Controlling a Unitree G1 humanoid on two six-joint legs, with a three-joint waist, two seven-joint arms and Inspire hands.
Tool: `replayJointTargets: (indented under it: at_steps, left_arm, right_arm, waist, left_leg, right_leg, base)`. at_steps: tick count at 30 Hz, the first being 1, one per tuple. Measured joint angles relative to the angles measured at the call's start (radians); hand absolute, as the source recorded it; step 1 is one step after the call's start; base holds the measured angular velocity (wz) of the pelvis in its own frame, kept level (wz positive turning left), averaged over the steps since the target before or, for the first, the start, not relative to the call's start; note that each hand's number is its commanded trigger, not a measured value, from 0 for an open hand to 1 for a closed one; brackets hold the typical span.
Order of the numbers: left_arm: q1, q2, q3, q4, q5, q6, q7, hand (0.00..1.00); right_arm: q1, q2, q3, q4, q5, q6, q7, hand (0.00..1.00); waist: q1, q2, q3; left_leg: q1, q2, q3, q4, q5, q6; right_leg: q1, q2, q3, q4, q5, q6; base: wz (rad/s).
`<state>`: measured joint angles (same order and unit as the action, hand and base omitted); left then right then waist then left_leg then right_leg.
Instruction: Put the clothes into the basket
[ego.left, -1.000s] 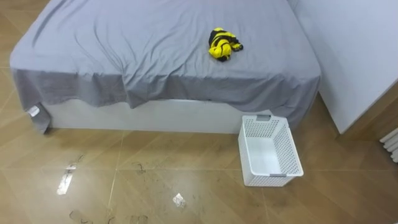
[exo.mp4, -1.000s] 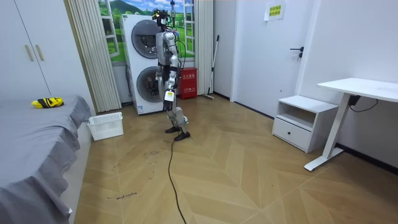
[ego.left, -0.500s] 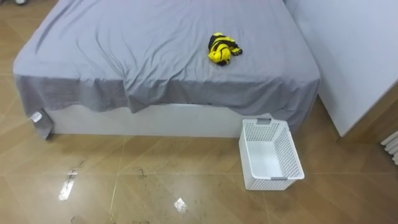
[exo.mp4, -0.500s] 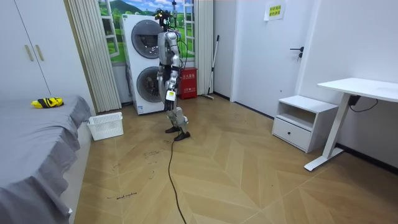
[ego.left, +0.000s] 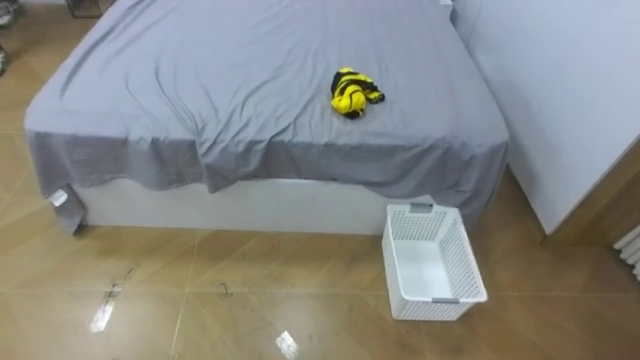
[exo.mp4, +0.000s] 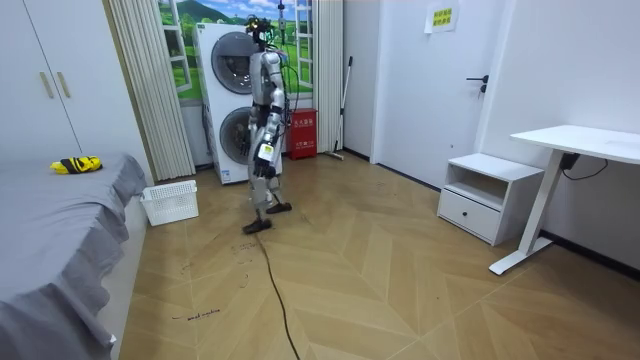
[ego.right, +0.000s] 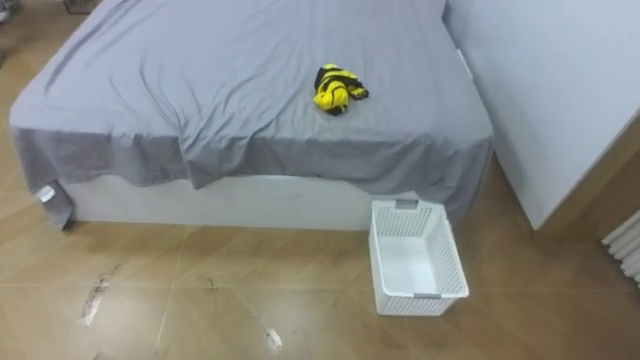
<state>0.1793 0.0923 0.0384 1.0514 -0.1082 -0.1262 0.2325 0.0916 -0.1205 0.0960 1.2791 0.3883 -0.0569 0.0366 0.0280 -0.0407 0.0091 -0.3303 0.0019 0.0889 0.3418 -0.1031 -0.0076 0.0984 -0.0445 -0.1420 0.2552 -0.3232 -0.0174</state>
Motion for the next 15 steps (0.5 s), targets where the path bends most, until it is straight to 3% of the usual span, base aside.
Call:
replayJointTargets:
  at_steps: [1,2,3,5,6,7,8,9,10,11,12,13,14,15]
  left_arm:
    - [0.004,-0.009,0.013,0.002,0.0,-0.006,0.002,0.0]
    - [0.003,-0.012,0.018,0.002,0.0,-0.011,0.003,0.0]
    - [0.001,-0.012,0.019,0.002,0.0,-0.026,0.003,0.0]
    - [0.004,-0.011,0.018,0.0,-0.014,-0.041,0.0,0.0]
    - [-0.002,-0.011,0.017,-0.001,-0.009,-0.046,-0.001,0.0]
    - [-0.009,-0.012,0.016,0.005,-0.008,-0.046,-0.003,0.0]
    - [-0.009,-0.01,0.017,0.011,-0.008,-0.046,-0.005,0.0]
    - [-0.007,-0.003,0.018,0.028,-0.008,-0.046,-0.007,0.0]
    - [-0.008,0.001,0.017,0.042,-0.007,-0.045,-0.011,0.0]
    - [-0.01,0.001,0.017,0.044,-0.007,-0.045,-0.011,0.0]
    - [-0.012,0.0,0.012,0.041,-0.007,-0.046,-0.011,0.0]
    - [-0.009,0.0,-0.008,0.028,-0.002,-0.046,-0.009,0.0]
    - [-0.017,0.004,-0.015,0.026,0.013,-0.048,-0.009,0.0]
    - [-0.038,0.007,-0.023,0.033,0.045,-0.046,-0.005,0.0]
  right_arm:
    - [0.004,-0.001,0.0,-0.001,0.0,0.007,0.0,0.0]
    - [0.008,-0.002,-0.002,0.0,0.0,0.01,-0.001,0.0]
    - [0.009,-0.002,-0.014,-0.001,0.001,0.018,-0.002,0.0]
    - [0.006,-0.009,-0.042,-0.014,-0.002,0.028,-0.007,0.0]
    - [0.005,-0.013,-0.047,-0.016,-0.017,0.04,-0.012,0.0]
    - [0.001,-0.013,-0.053,-0.015,-0.025,0.046,-0.012,0.0]
    - [-0.004,-0.009,-0.052,-0.017,-0.026,0.046,-0.01,0.0]
    - [-0.004,0.003,-0.051,-0.032,-0.03,0.034,-0.002,0.0]
    - [-0.005,0.011,-0.051,-0.049,-0.035,0.015,0.0,0.0]
    - [-0.005,0.013,-0.049,-0.064,-0.038,0.008,-0.001,0.0]
    - [-0.006,0.014,-0.039,-0.092,-0.038,-0.007,-0.003,0.0]
    - [0.0,0.012,-0.04,-0.123,-0.036,-0.009,-0.003,0.0]
    - [0.0,0.012,-0.041,-0.134,-0.037,-0.009,-0.003,0.0]
    - [0.001,0.013,-0.041,-0.161,-0.036,-0.006,-0.003,0.0]
  waist:
    - [0.001,-0.005,-0.0032]
    - [0.0,-0.01,-0.0049]
    - [0.0,-0.022,-0.0064]
    - [0.004,-0.025,-0.0042]
    - [0.001,-0.03,-0.0145]
    - [0.007,-0.031,-0.0136]
    - [0.018,-0.034,-0.0121]
    - [0.034,-0.041,-0.0081]
    - [0.037,-0.041,-0.0048]
    - [0.036,-0.045,0.0002]
    - [0.032,-0.034,0.0104]
    - [0.03,-0.024,0.0087]
    - [0.027,-0.011,0.0077]
    - [0.026,-0.016,0.0103]
  left_leg:
    - [-0.01,-0.009,0.002,-0.033,0.066,0.002]
    - [-0.016,-0.02,0.005,-0.034,0.081,0.008]
    - [-0.045,-0.042,0.034,-0.019,0.083,0.016]
    - [-0.13,-0.059,0.051,0.027,0.082,0.018]
    - [-0.169,-0.084,0.076,0.083,0.046,0.07]
    - [-0.168,-0.106,0.092,0.134,-0.008,0.128]
    - [-0.155,-0.11,0.105,0.151,-0.033,0.137]
    - [-0.107,-0.118,0.121,0.176,-0.07,0.148]
    - [-0.058,-0.121,0.128,0.191,-0.09,0.159]
    - [-0.03,-0.121,0.131,0.191,-0.095,0.161]
    - [0.038,-0.121,0.131,0.155,-0.105,0.158]
    - [0.129,-0.125,0.109,0.063,-0.136,0.15]
    - [0.169,-0.133,0.092,0.024,-0.153,0.151]
    - [0.219,-0.138,0.085,-0.005,-0.165,0.159]
  right_leg:
    - [0.01,-0.016,0.012,-0.002,-0.011,0.004]
    - [0.009,-0.027,0.018,-0.001,-0.022,0.014]
    - [0.004,-0.058,0.024,0.002,-0.038,0.033]
    - [0.006,-0.091,0.073,0.001,-0.073,0.051]
    - [0.009,-0.127,0.107,0.015,-0.109,0.069]
    - [0.015,-0.148,0.123,0.035,-0.121,0.084]
    - [0.022,-0.153,0.126,0.036,-0.109,0.102]
    - [0.054,-0.168,0.123,0.036,-0.068,0.119]
    - [0.081,-0.179,0.113,0.069,-0.008,0.122]
    - [0.082,-0.181,0.112,0.109,0.024,0.119]
    - [0.063,-0.182,0.107,0.232,0.098,0.107]
    - [-0.004,-0.185,0.106,0.399,0.197,0.103]
    - [-0.047,-0.194,0.101,0.496,0.242,0.101]
    - [-0.125,-0.198,0.092,0.646,0.225,0.086]
  base:
    - [-0.33]
    - [0.09]
    - [0.31]
    - [0.4]
    - [0.39]
    - [0.19]
    - [-0.24]
    - [-0.5]
    - [-0.52]
    - [-0.41]
    - [-0.34]
    - [-0.25]
    - [-0.09]
    - [0.0]
